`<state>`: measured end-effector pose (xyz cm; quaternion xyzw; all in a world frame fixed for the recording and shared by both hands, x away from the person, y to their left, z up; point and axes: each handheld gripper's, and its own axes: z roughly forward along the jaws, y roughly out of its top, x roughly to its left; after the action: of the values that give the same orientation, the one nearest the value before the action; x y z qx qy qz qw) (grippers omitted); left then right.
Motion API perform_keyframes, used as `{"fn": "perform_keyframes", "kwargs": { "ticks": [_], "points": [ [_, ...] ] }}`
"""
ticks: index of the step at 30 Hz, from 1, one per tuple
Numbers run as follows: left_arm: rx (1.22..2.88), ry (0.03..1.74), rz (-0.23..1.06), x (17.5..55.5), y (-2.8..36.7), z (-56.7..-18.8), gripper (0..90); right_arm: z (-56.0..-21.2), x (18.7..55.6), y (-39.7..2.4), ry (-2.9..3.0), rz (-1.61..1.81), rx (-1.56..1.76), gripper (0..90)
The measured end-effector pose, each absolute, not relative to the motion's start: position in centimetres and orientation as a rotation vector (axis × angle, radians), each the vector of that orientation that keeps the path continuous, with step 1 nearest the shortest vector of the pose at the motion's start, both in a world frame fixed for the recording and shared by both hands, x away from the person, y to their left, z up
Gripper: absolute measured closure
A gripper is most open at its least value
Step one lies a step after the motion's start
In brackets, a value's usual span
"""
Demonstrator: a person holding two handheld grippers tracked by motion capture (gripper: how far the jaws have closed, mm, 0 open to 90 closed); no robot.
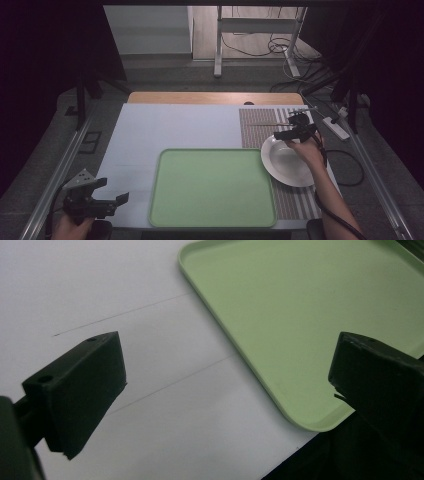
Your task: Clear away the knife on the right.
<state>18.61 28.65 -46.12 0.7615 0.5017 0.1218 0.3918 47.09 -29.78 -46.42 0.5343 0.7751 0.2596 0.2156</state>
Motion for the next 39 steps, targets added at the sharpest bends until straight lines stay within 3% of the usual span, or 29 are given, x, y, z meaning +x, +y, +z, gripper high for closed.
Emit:
{"fn": "perform_keyframes", "kwargs": {
  "ticks": [17,20,24,32,33,35,39],
  "points": [
    [1.928,1.275,0.306,18.6,28.7,-46.1,2.1,-47.1,51.0,-30.4,2.12,0.681,1.524,0.0],
    [1.926,1.276,0.306,18.6,28.7,-46.1,2.1,-47.2,51.4,-30.6,2.123,0.681,1.518,4.5],
    [1.924,1.277,0.305,18.6,28.8,-46.1,2.1,-47.3,52.4,-31.3,2.12,0.67,1.518,23.7],
    [1.927,1.275,0.307,18.6,28.7,-46.1,2.1,-47.3,53.7,-32.8,2.191,0.688,1.579,81.9],
    [1.928,1.274,0.308,18.6,28.7,-46.1,2.1,-47.3,53.7,-32.8,2.191,0.688,1.579,81.9],
    [1.93,1.274,0.308,18.6,28.7,-46.1,2.1,-47.5,54.3,-33.0,2.203,0.672,1.561,90.0],
    [1.93,1.274,0.309,18.6,28.7,-46.1,2.1,-47.7,55.2,-32.9,2.193,0.691,1.57,90.0]
  ]
}}
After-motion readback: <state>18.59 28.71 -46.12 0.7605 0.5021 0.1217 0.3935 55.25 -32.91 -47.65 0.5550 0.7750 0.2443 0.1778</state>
